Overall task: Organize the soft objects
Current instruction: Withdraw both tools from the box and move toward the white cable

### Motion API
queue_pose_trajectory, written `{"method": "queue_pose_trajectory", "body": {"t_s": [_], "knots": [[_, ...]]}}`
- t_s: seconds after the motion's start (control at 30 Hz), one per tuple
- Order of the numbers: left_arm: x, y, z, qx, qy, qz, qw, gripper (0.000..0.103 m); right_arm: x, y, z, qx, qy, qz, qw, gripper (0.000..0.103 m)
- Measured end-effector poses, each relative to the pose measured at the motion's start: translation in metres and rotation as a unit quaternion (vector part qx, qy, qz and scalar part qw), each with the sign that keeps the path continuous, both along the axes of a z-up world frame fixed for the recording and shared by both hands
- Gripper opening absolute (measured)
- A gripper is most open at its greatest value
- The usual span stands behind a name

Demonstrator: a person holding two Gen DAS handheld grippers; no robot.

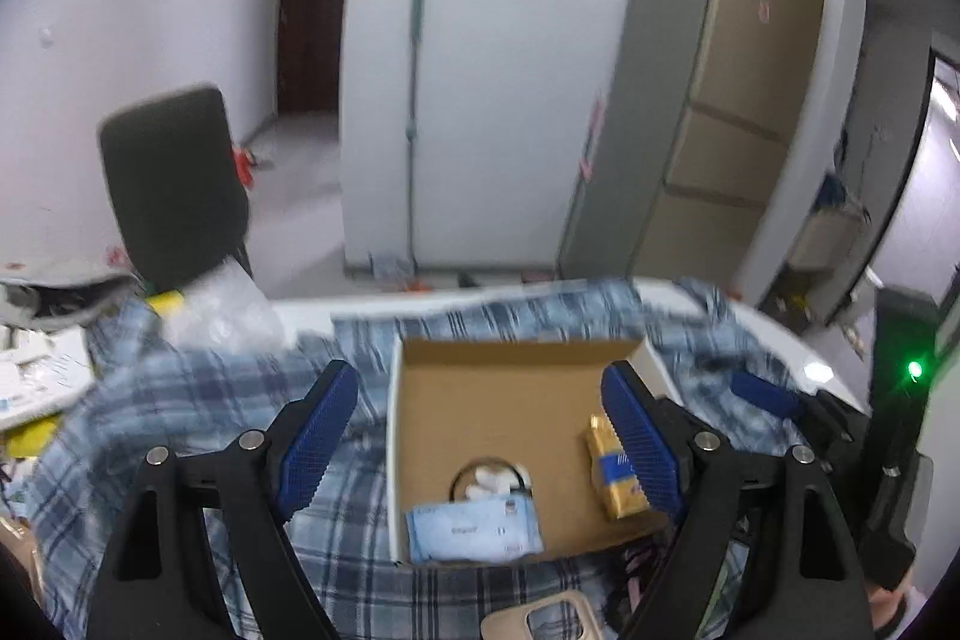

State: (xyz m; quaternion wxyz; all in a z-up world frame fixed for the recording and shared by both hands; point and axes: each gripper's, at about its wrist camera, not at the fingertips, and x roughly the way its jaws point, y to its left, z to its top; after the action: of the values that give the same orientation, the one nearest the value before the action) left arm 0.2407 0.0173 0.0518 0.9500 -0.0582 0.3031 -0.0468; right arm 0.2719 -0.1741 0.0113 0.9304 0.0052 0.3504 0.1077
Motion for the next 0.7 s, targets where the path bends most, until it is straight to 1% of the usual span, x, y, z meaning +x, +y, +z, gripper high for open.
{"method": "queue_pose_trajectory", "body": {"t_s": [0.13,0.27,0.4,0.5,0.6,0.7], "knots": [[-0.032,-0.001,0.025,0.009,-0.042,-0.001,0.9991,0.085,-0.022,-0.004,0.025,0.002,-0.029,0.003,1.000,0.078],[-0.059,0.002,0.033,0.014,-0.049,-0.006,0.9987,0.085,-0.046,-0.012,0.037,-0.007,-0.046,0.002,0.999,0.078],[-0.081,0.006,0.028,0.009,-0.055,-0.004,0.9985,0.085,-0.071,-0.018,0.039,-0.014,-0.056,0.008,0.998,0.078],[-0.100,0.005,0.018,0.021,-0.044,-0.010,0.9987,0.085,-0.088,-0.018,0.034,-0.019,-0.059,0.016,0.998,0.078],[-0.116,0.001,0.009,0.036,-0.043,-0.009,0.9984,0.085,-0.100,-0.017,0.025,-0.018,-0.047,0.029,0.998,0.078],[-0.132,0.001,-0.002,0.038,-0.041,-0.012,0.9983,0.085,-0.110,-0.012,0.014,-0.018,-0.036,0.048,0.998,0.078]]}}
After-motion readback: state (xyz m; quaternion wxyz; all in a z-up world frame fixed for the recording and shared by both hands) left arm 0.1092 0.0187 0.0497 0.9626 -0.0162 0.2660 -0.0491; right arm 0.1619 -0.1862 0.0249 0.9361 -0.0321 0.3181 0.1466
